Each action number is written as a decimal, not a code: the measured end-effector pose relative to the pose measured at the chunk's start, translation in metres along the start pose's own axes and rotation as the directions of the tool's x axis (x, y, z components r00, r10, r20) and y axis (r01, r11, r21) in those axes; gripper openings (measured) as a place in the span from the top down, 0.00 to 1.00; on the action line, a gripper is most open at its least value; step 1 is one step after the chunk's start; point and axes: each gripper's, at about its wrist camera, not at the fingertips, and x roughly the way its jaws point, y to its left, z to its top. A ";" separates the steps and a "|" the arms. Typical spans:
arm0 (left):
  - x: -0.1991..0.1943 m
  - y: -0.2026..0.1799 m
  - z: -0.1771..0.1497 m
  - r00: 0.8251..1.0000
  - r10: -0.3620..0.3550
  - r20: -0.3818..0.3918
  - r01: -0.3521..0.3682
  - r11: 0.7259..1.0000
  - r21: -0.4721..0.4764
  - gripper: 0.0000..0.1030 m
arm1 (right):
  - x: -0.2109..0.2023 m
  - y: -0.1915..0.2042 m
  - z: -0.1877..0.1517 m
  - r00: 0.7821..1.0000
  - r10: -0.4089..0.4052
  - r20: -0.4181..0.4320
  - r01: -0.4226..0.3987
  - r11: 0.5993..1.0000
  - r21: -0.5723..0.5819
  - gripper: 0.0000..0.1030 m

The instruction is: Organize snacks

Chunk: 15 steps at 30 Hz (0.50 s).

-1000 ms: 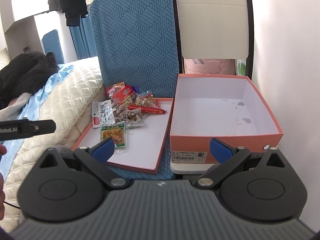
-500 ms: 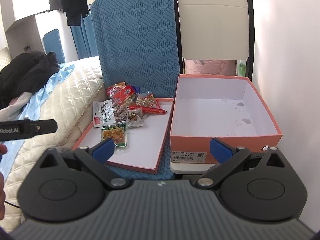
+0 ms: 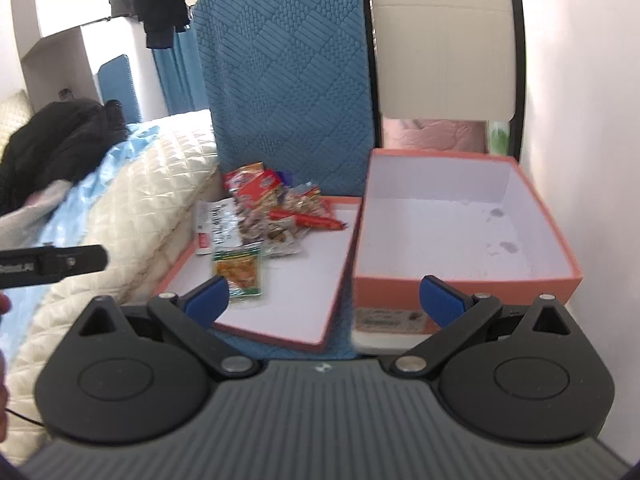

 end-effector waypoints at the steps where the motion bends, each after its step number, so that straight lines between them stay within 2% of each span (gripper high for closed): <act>1: 0.002 0.000 0.000 1.000 -0.002 -0.002 0.002 1.000 0.003 0.00 | 0.001 -0.002 0.001 1.000 -0.008 0.001 0.008 1.000 -0.002 0.00; 9: 0.010 -0.005 0.003 1.000 -0.007 -0.001 0.007 1.000 0.014 0.00 | 0.001 -0.009 0.003 0.999 0.048 -0.011 -0.047 0.998 0.035 0.00; 15: 0.019 -0.008 0.001 1.000 -0.007 -0.015 0.007 1.000 0.024 0.00 | 0.012 -0.008 0.001 0.998 0.056 -0.031 -0.055 0.998 0.040 0.00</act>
